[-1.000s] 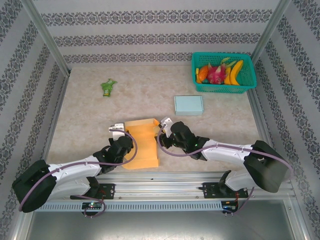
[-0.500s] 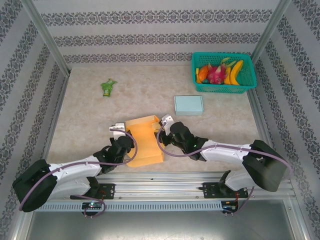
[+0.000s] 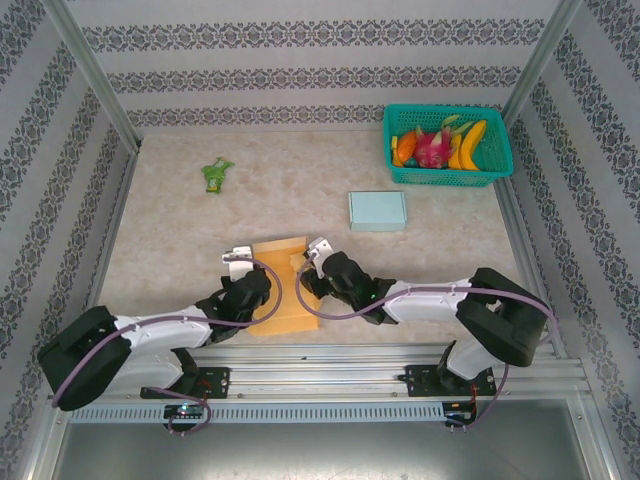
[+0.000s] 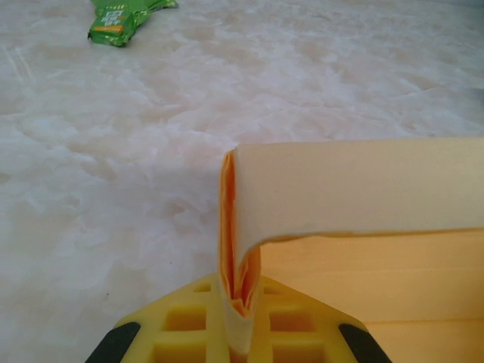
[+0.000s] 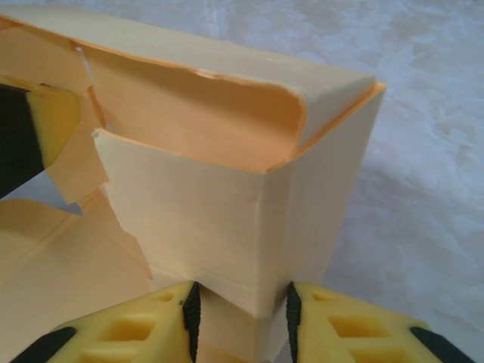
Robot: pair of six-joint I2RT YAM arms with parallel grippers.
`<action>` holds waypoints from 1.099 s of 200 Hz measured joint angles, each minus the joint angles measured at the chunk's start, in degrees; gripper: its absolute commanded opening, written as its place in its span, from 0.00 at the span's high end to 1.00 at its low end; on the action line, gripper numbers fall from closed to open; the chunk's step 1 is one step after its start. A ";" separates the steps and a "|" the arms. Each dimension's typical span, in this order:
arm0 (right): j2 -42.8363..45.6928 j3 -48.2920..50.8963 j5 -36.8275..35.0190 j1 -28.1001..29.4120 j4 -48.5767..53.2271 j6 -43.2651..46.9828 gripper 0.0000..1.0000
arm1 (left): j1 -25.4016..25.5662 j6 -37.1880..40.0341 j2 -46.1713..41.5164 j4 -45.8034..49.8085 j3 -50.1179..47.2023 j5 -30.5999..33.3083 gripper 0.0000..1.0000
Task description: Fold the paper box
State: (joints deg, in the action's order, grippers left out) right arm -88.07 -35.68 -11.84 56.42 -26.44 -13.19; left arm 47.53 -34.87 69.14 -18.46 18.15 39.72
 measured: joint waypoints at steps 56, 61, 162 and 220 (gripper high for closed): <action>-5.01 -0.70 -8.39 0.37 -4.20 -1.62 0.71 | 0.55 -0.31 1.53 -0.46 0.28 -0.11 1.00; -5.42 -0.76 -8.87 0.37 -4.68 -1.62 0.71 | 0.52 -0.31 1.53 -0.46 0.28 -0.09 1.00; -9.84 0.39 -9.73 -3.13 -16.50 1.70 0.72 | 0.85 -0.94 2.25 -0.92 0.85 -0.76 1.00; -9.81 1.68 -3.45 -7.17 -19.71 1.97 0.78 | 1.38 -0.70 0.87 -0.90 0.85 -3.34 1.00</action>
State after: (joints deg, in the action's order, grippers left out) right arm -97.89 -34.00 -15.29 49.25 -46.15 -11.22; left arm 48.90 -35.57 70.02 -19.35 19.00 36.38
